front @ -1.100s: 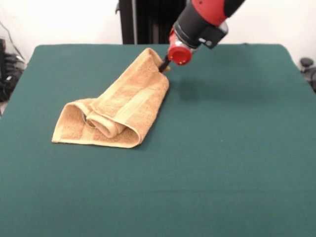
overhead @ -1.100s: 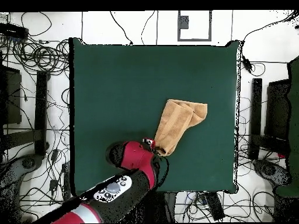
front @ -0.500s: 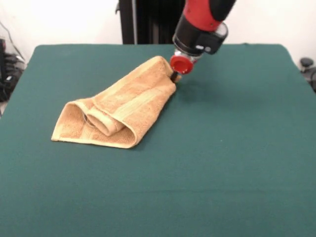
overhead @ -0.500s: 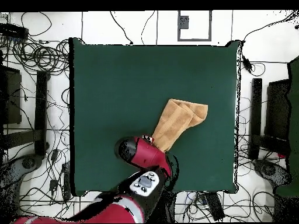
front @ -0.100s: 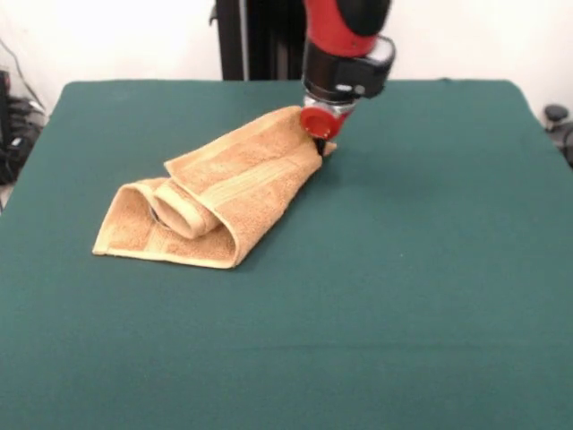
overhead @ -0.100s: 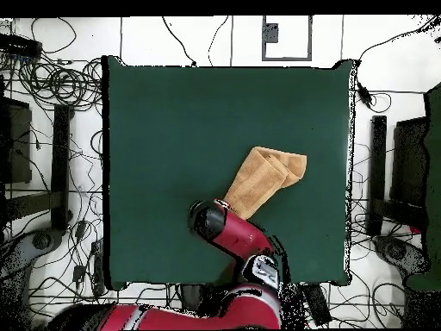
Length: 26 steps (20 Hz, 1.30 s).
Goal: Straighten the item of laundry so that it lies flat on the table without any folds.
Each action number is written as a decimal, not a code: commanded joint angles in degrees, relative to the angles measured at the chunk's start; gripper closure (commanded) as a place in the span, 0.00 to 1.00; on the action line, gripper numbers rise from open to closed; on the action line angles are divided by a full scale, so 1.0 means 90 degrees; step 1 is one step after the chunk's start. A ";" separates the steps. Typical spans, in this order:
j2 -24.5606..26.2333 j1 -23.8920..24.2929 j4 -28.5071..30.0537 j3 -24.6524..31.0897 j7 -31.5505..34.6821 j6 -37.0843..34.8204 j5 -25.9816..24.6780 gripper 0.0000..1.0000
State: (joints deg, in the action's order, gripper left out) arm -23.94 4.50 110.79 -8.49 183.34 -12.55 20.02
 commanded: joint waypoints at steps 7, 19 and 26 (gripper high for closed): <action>0.0000 0.0773 0.0464 0.2692 -0.0799 0.0093 -0.0911 1.00; 0.0403 0.2666 0.0994 0.4502 -0.0695 0.1216 -0.2596 1.00; 0.0719 0.3009 0.0771 0.4831 -0.0564 0.0978 -0.3112 1.00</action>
State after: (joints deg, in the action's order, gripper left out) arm -21.86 32.68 116.71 24.42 183.34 -3.92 -6.45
